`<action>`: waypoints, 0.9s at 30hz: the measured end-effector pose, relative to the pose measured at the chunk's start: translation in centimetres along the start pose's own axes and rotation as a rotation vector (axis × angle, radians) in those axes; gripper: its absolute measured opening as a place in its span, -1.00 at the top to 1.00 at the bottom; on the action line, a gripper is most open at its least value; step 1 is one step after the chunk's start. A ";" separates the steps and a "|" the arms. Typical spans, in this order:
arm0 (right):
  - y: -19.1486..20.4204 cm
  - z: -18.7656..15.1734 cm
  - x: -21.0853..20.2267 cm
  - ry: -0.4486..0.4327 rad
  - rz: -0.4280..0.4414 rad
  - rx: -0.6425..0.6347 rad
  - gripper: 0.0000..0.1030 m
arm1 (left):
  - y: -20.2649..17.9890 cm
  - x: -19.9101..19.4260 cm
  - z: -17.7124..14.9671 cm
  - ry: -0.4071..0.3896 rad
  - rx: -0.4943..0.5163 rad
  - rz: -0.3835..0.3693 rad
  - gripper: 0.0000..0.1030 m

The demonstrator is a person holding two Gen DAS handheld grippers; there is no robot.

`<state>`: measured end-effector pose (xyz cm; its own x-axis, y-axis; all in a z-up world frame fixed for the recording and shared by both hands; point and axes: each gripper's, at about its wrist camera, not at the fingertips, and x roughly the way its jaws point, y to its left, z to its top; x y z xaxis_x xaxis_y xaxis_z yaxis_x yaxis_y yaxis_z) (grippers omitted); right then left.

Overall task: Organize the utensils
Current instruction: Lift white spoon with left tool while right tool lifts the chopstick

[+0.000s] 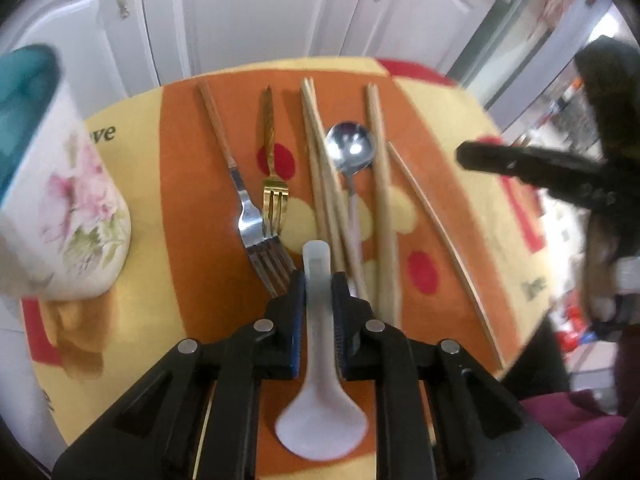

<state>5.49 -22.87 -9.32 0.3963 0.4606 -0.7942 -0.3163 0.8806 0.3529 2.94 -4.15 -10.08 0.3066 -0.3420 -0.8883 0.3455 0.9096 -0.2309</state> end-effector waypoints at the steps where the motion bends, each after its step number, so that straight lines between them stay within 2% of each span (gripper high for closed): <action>1: 0.2 0.0 -0.3 -0.007 0.007 -0.003 0.88 | 0.2 -1.1 -0.2 -0.021 -0.014 -0.019 0.78; 6: 1.6 0.3 -2.0 -0.038 0.025 -0.044 0.88 | 0.9 -5.7 -1.3 -0.123 -0.041 -0.068 0.78; 8: 1.2 0.4 -0.8 0.008 -0.003 -0.033 0.88 | 1.1 -6.8 -1.6 -0.148 -0.051 -0.075 0.78; 11: 0.7 0.4 2.0 0.082 -0.108 -0.031 0.88 | 1.2 -7.8 -1.9 -0.173 -0.069 -0.091 0.78; 15: 0.1 0.3 5.5 0.150 -0.162 -0.026 0.88 | 1.5 -9.6 -2.4 -0.218 -0.092 -0.099 0.78; 18: -0.1 0.6 6.3 0.129 -0.149 -0.009 0.86 | 1.9 -11.2 -2.5 -0.255 -0.105 -0.092 0.78; 22: 0.1 0.8 6.2 0.143 -0.136 -0.039 0.87 | 2.8 -13.4 -2.6 -0.308 -0.118 -0.071 0.78; 25: 0.1 0.5 5.1 0.123 -0.110 -0.034 0.87 | 3.5 -14.9 -2.6 -0.348 -0.137 -0.052 0.78; 27: 0.4 0.5 3.2 0.080 -0.073 -0.015 0.89 | 4.1 -15.9 -2.2 -0.380 -0.152 -0.034 0.78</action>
<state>7.10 -20.97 -11.44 0.3485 0.3845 -0.8548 -0.3025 0.9093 0.2857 -2.51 5.57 2.25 0.6132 -0.4096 -0.6755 0.2348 0.9109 -0.3393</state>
